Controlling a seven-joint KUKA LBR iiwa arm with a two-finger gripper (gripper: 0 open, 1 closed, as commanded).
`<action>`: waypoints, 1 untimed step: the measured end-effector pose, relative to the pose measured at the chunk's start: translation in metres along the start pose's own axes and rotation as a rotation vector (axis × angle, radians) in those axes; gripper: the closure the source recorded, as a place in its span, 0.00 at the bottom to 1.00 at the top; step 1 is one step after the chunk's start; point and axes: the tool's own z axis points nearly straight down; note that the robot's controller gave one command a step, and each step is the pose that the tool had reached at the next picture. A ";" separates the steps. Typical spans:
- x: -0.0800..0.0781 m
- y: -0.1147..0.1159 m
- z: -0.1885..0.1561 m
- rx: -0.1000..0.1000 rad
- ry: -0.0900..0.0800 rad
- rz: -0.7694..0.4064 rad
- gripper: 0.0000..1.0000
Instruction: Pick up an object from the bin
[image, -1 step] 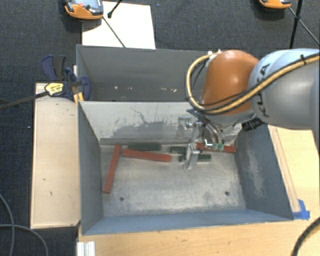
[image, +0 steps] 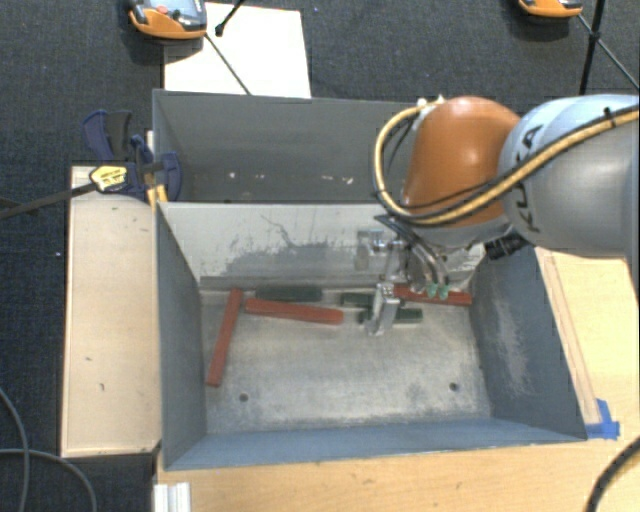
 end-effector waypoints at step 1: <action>0.001 0.037 0.046 0.000 -0.005 0.079 0.00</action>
Offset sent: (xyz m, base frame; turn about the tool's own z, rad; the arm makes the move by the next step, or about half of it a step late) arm -0.0292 0.0884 -0.0933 0.1917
